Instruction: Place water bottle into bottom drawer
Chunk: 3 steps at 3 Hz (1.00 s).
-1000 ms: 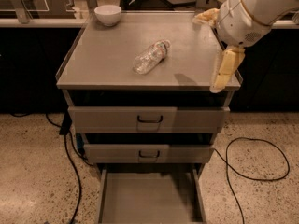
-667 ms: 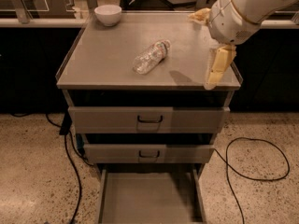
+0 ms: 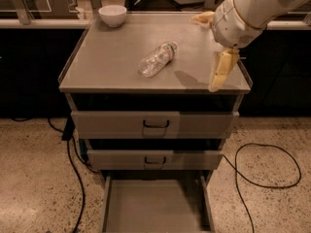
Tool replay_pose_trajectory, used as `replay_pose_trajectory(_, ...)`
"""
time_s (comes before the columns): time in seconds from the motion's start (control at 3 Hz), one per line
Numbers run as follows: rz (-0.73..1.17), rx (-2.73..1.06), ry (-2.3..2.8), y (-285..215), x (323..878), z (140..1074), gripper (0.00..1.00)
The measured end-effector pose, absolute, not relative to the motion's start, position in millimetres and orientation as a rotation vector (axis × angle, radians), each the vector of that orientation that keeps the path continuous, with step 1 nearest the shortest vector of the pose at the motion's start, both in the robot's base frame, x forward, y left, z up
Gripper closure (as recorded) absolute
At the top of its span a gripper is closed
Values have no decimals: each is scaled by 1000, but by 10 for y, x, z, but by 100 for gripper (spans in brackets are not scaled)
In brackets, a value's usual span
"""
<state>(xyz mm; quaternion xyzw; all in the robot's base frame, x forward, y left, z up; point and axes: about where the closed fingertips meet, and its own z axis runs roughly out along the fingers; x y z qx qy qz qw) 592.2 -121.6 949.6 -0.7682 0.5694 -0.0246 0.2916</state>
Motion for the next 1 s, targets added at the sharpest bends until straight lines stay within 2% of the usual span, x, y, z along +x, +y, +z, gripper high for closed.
replay_pose_trajectory(1.0,-37,-2155,1291,-554,6404,9418,0)
